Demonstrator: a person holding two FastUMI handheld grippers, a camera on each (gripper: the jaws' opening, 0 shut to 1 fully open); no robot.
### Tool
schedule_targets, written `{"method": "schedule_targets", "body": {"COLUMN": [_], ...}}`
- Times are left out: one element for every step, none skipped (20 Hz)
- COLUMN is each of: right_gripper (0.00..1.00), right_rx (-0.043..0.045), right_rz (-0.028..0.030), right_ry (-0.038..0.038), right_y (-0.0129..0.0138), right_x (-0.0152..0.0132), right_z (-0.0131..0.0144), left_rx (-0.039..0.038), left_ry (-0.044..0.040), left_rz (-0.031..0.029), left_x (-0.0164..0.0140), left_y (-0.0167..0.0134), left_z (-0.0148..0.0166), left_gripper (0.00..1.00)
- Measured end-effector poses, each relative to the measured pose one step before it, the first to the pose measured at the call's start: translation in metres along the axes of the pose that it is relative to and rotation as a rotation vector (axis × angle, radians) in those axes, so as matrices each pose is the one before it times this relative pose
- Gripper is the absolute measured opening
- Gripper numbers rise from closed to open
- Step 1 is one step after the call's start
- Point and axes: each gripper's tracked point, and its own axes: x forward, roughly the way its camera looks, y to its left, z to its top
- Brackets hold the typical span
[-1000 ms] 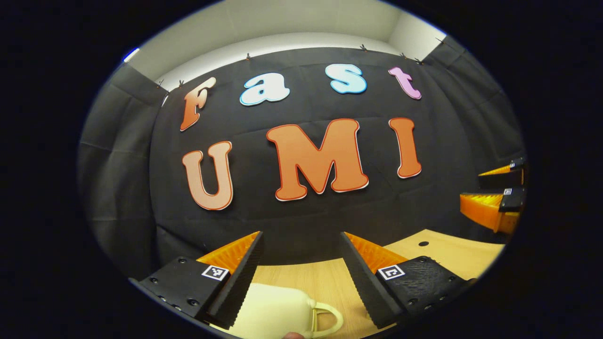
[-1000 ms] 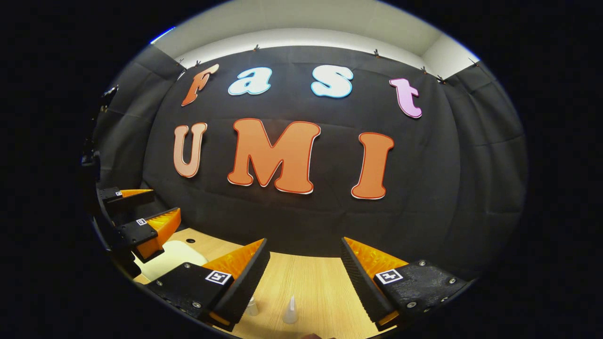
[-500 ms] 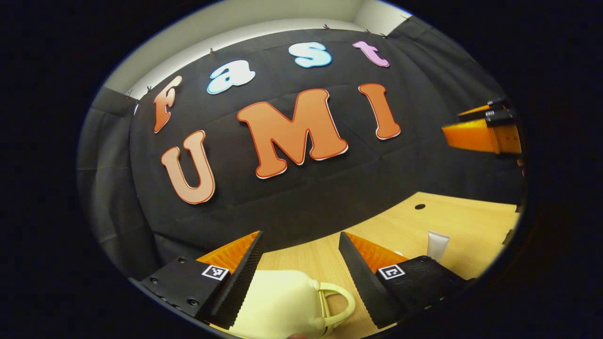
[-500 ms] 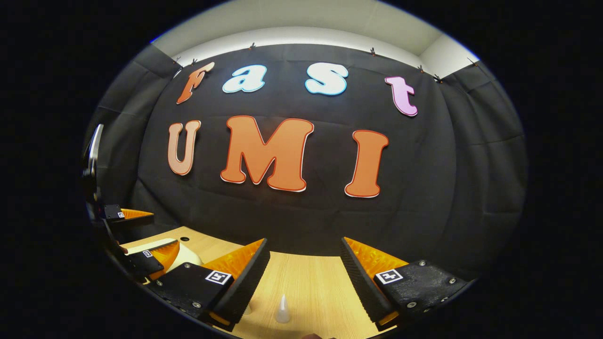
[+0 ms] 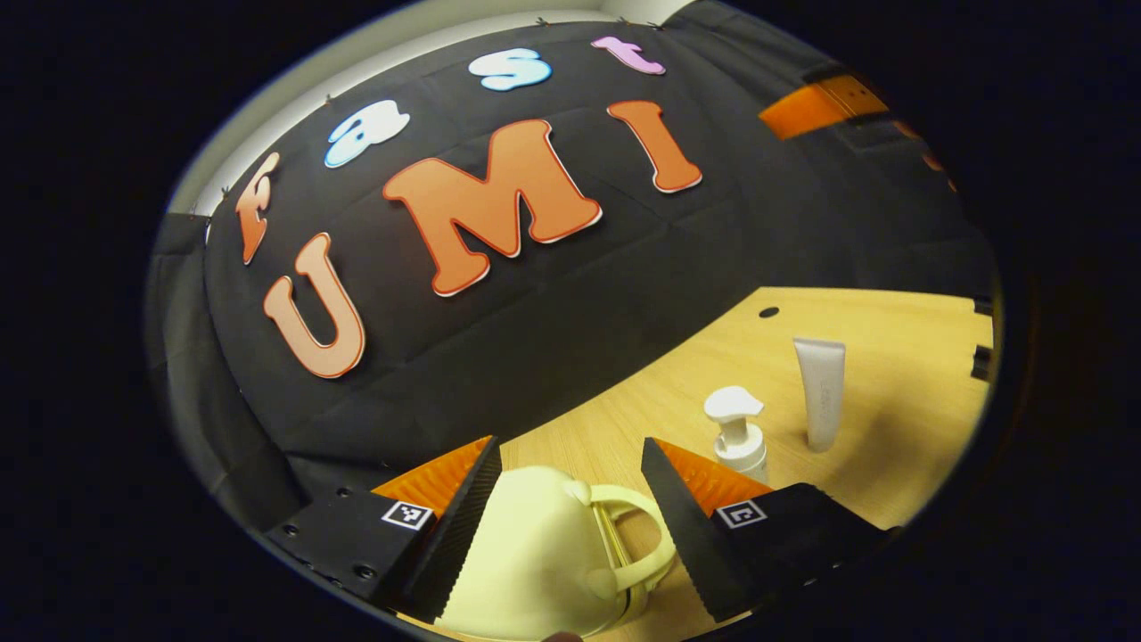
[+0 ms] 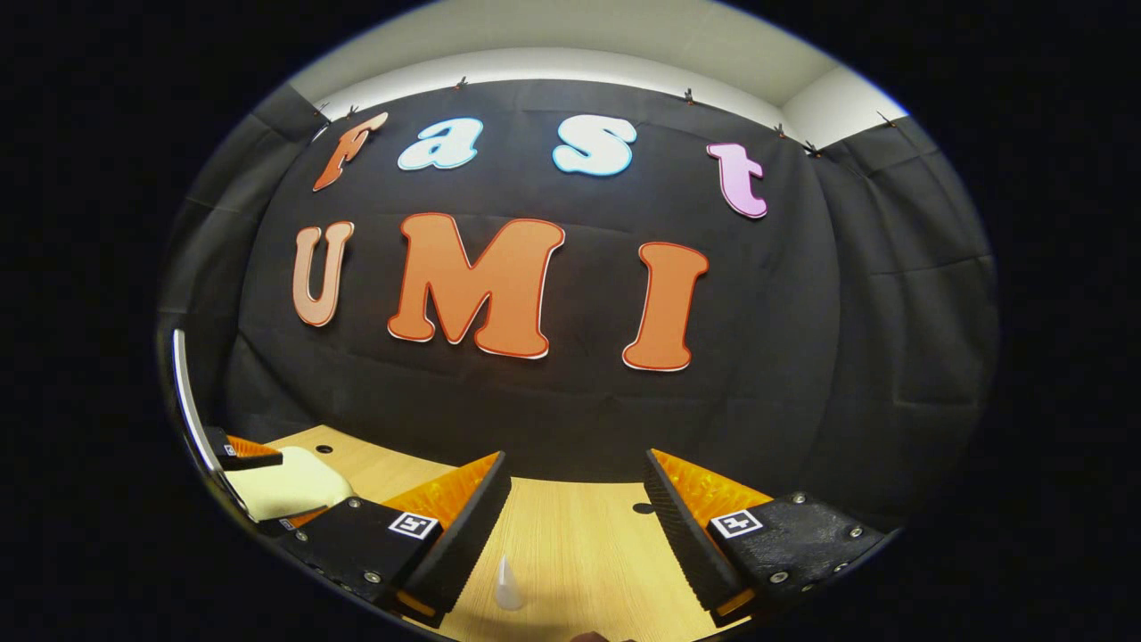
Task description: First open the suitcase, pack the skin care products into it, and then close the suitcase.
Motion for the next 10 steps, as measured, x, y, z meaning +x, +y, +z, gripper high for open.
{"method": "schedule_targets", "body": {"right_gripper": [0.95,0.95,0.95,0.95,0.95,0.95,0.95,0.95,0.95,0.95], "right_rx": [0.00081,0.00020,-0.00307,-0.00374,-0.00312,-0.00326,-0.00397,-0.00425,-0.00322,-0.00211], "right_rz": [-0.00595,-0.00075,-0.00350,-0.00324,-0.00095,0.00042,0.00059,-0.00152,0.00059,-0.00227], "right_ry": [0.00282,0.00389,0.00209,0.00218,0.00147,0.00404,0.00461,0.00095,0.00198,0.00085], "right_y": [-0.00097,-0.00014,-0.00081,-0.00137,0.00050,0.00020,-0.00007,-0.00071,0.00033,-0.00043], "right_x": [-0.00049,0.00092,-0.00032,0.00010,-0.00024,0.00019,-0.00002,0.00005,-0.00046,0.00047], "right_z": [-0.00043,-0.00173,-0.00080,-0.00086,-0.00047,-0.00148,-0.00183,-0.00096,0.00028,-0.00052], "left_rx": [0.02258,0.01514,0.00607,0.00492,0.01026,0.01481,0.01930,0.02147,0.02215,0.01711], "left_ry": [0.01291,0.01386,0.01082,0.01834,0.01926,0.01734,0.01762,0.01070,0.00654,0.00782], "left_rz": [-0.01357,-0.01780,-0.01924,-0.01968,-0.01015,-0.00905,-0.00784,-0.00694,-0.00651,-0.01178], "left_x": [-0.00028,0.00063,0.00106,-0.00023,0.00142,0.00067,-0.00177,-0.00180,-0.00092,0.00043], "left_y": [-0.00063,-0.00107,-0.00072,-0.00181,-0.00038,-0.00276,-0.00222,-0.00327,-0.00103,-0.00268], "left_z": [-0.00453,-0.00366,-0.00209,-0.00269,-0.00303,-0.00520,-0.00462,-0.00648,-0.00414,-0.00417], "left_gripper": [0.99,0.99,0.99,0.99,0.99,0.99,0.98,0.98,0.98,0.98]}}
